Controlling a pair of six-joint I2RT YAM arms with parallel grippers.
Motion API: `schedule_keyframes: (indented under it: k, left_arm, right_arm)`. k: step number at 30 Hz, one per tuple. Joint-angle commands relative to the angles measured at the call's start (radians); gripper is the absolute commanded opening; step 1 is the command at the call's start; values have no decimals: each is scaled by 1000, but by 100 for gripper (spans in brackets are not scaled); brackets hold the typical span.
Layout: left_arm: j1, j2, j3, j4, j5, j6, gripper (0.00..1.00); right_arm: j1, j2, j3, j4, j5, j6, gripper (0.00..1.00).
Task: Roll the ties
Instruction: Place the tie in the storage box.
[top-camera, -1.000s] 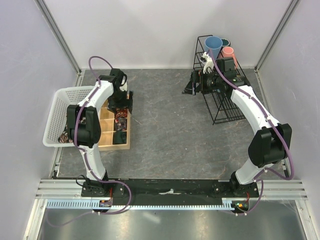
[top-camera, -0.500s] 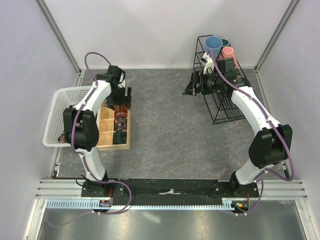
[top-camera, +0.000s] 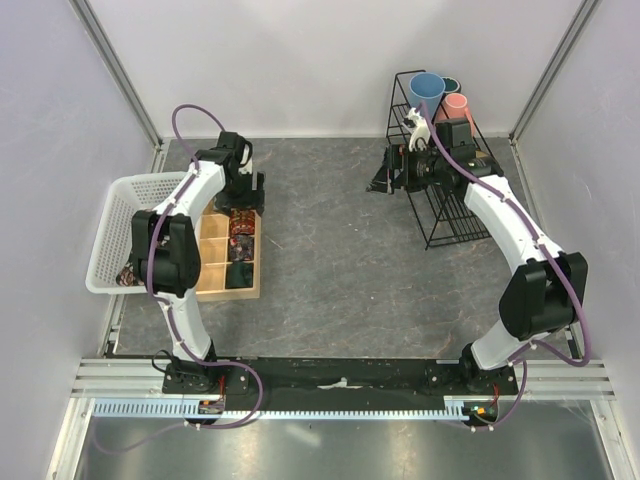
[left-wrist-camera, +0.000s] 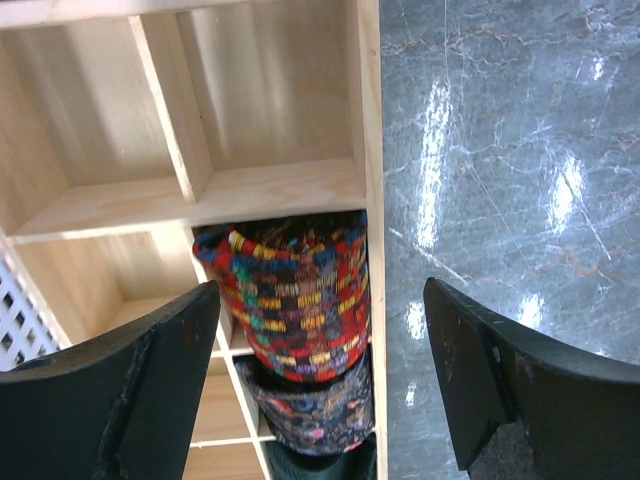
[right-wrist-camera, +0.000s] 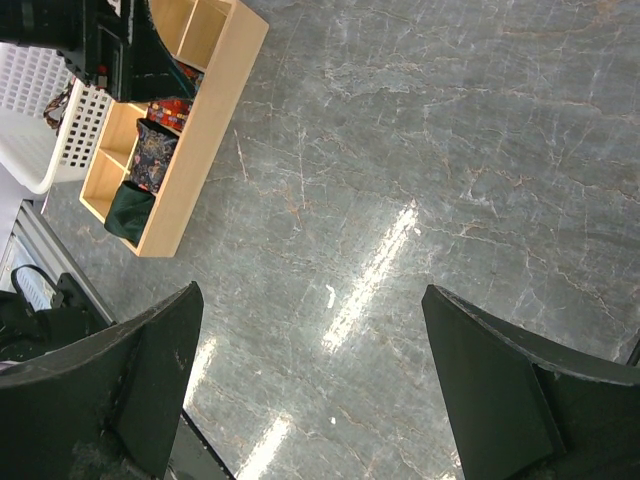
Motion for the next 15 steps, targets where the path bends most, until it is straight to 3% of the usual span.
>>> schedule_keyframes:
  k: [1,15]
  left_arm:
    - [5,15,-30,61,11,21,89]
    - [5,25,-133,140,40,1,90]
  right_arm:
    - [-8,-50,-7,19,2,-5,98]
    - [-17,-87,-33,-1,2,-11,98]
